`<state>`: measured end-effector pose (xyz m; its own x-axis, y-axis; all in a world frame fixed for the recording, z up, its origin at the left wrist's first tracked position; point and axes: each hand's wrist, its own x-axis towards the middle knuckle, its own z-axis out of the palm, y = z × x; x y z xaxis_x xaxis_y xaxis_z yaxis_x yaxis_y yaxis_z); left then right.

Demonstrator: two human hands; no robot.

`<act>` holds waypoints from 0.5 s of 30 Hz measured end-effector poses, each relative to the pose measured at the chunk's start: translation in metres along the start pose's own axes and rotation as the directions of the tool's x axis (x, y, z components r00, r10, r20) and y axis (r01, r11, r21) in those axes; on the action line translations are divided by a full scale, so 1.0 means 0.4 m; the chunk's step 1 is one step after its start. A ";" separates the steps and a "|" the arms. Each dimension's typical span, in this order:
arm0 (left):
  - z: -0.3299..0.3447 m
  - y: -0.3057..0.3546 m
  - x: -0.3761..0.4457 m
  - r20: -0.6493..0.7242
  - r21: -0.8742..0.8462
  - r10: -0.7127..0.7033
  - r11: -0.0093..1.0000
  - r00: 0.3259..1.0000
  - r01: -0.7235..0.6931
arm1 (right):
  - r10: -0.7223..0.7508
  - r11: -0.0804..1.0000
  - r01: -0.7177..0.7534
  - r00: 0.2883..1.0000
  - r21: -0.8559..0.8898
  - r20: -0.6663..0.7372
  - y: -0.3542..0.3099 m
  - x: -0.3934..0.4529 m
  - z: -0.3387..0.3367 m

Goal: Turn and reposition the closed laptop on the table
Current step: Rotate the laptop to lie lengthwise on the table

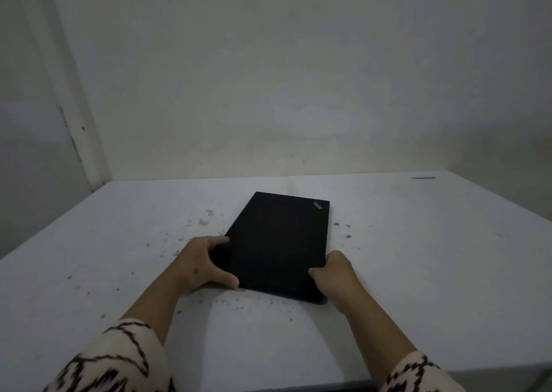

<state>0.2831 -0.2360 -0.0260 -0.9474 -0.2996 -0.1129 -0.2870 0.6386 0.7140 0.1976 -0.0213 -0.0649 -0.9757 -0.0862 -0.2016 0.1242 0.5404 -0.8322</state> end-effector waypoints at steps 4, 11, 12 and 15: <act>-0.039 -0.012 0.009 0.053 0.038 -0.037 0.999 0.998 0.035 | 0.028 0.999 -0.029 0.999 0.028 0.037 -0.006 -0.020 0.036; 0.003 0.014 -0.013 0.044 0.087 -0.012 0.996 0.999 0.008 | -0.022 0.994 0.011 0.994 0.106 0.104 -0.016 -0.033 0.003; 0.027 0.019 -0.018 -0.014 0.122 -0.024 0.992 1.000 0.026 | -0.037 0.992 0.026 0.995 0.123 0.094 -0.017 -0.030 -0.003; 0.105 0.039 -0.043 -0.272 -0.075 -0.188 0.982 0.944 0.174 | -0.082 0.992 0.077 0.996 0.103 0.047 -0.029 0.000 -0.008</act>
<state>0.2889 -0.1910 -0.0421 -0.8016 -0.5955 -0.0525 -0.4358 0.5219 0.7333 0.1958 -0.0250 -0.0537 -0.9731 -0.1690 -0.1565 0.0668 0.4432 -0.8939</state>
